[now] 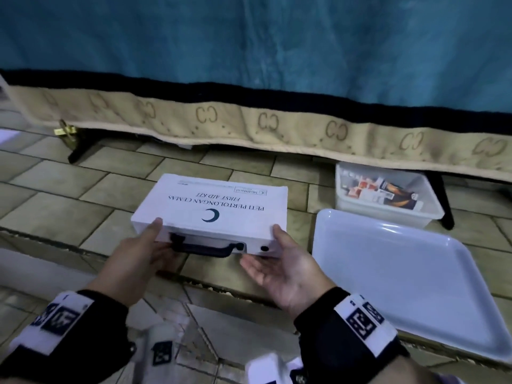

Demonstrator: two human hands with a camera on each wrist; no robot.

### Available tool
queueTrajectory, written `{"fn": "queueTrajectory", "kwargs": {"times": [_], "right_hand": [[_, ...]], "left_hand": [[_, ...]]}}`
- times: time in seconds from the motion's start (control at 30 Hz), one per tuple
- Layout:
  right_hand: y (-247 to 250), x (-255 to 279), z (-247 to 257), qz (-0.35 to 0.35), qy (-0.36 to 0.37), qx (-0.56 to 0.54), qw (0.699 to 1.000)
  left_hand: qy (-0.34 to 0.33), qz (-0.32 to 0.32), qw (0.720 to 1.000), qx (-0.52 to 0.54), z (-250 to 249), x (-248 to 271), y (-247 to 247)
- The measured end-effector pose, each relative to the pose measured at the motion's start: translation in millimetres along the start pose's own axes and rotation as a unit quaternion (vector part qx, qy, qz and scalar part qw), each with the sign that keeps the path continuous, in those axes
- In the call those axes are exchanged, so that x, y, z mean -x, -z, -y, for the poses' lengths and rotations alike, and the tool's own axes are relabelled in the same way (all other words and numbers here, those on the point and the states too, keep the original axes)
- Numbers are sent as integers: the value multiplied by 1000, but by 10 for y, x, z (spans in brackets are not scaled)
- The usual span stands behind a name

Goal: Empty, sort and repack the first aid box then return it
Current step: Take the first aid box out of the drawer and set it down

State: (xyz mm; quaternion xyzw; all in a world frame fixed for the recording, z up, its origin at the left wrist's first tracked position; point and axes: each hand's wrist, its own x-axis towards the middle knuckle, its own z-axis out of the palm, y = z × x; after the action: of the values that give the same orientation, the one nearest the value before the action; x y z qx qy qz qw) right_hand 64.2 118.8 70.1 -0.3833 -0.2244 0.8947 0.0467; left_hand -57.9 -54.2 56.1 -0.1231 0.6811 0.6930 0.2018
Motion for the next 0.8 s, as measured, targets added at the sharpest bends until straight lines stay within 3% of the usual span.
{"fn": "queueTrajectory", "kwargs": {"times": [0.13,0.43,0.8], "right_hand": [[-38,-186,97,-43,56,4,997],[-157,-526,454,-121,154,-18,980],[-315,-710,501,-175,211,-91,957]], "left_hand": [[38,18,995,88,-191,-162,-84],[82,107,989,64,-500,-682,-618],[116,154,981,36,-566,-988,-674]]}}
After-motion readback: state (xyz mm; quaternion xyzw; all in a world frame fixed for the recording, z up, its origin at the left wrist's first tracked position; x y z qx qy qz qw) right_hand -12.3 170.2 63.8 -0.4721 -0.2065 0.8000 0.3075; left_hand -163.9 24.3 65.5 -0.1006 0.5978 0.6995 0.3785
